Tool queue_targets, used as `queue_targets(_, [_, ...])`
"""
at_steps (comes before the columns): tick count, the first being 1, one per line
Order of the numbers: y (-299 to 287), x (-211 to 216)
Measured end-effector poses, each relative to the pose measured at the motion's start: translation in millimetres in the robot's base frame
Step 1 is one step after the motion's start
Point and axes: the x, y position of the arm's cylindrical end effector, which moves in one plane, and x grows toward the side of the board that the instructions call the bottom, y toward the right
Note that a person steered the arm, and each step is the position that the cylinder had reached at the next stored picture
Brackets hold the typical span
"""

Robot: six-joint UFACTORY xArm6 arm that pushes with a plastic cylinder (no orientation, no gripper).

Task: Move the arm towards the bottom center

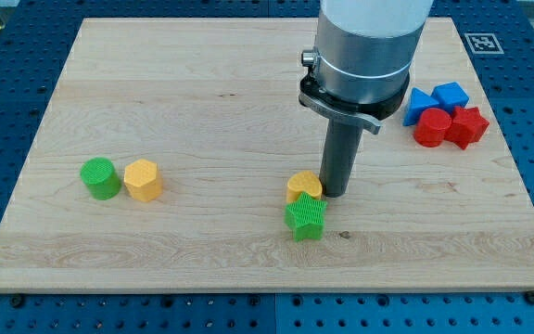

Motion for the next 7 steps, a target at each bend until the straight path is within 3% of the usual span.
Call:
queue_targets(3, [-9, -65])
queue_targets(4, [-38, -81])
queue_targets(7, [-79, -94])
